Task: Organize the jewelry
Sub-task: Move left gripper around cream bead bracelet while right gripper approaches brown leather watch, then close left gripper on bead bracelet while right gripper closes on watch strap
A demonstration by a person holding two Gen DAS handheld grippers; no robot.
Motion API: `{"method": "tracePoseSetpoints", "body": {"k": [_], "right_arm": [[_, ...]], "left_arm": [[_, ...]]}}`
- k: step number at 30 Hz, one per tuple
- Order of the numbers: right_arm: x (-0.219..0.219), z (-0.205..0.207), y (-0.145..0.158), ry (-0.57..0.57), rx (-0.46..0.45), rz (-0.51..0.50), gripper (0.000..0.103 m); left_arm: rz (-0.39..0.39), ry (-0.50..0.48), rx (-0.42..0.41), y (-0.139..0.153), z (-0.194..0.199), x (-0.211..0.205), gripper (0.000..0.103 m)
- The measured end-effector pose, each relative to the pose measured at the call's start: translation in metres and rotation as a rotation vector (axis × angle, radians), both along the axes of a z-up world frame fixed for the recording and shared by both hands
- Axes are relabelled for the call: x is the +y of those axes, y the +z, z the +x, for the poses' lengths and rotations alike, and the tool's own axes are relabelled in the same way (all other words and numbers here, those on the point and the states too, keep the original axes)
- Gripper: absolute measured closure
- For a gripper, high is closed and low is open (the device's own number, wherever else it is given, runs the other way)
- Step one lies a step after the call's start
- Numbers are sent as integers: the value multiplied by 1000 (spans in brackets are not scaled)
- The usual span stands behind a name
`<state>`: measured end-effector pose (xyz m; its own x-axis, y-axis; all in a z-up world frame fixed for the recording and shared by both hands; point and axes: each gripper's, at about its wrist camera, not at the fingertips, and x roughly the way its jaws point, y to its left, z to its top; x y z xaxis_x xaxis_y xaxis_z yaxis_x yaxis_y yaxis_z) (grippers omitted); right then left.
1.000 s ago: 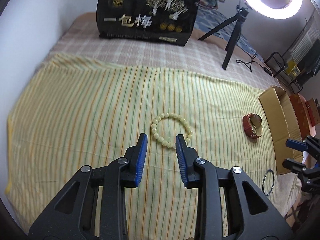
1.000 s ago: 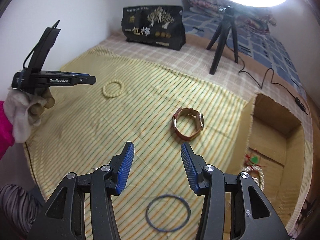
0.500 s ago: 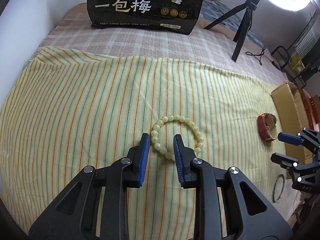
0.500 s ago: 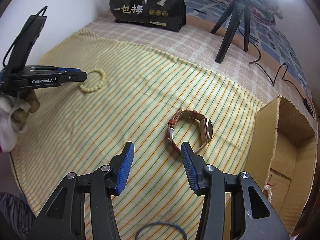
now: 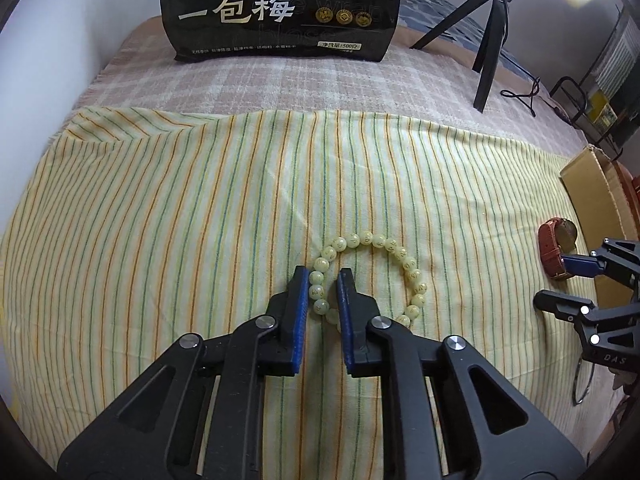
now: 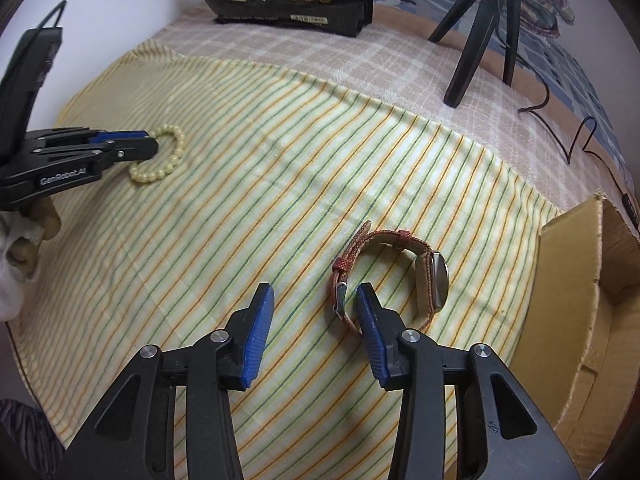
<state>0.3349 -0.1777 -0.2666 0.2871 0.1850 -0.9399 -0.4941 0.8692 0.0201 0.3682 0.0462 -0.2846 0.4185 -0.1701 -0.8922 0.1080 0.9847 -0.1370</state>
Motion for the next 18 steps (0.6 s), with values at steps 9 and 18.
{"method": "tracePoseSetpoints", "body": {"k": [9, 18], "right_arm": [[-7, 9, -2, -44, 3, 32, 95], [-17, -1, 7, -64, -12, 81, 97]], "left_arm": [[-9, 17, -8, 0, 0, 1, 97], [-25, 32, -24, 11, -13, 5, 98]]}}
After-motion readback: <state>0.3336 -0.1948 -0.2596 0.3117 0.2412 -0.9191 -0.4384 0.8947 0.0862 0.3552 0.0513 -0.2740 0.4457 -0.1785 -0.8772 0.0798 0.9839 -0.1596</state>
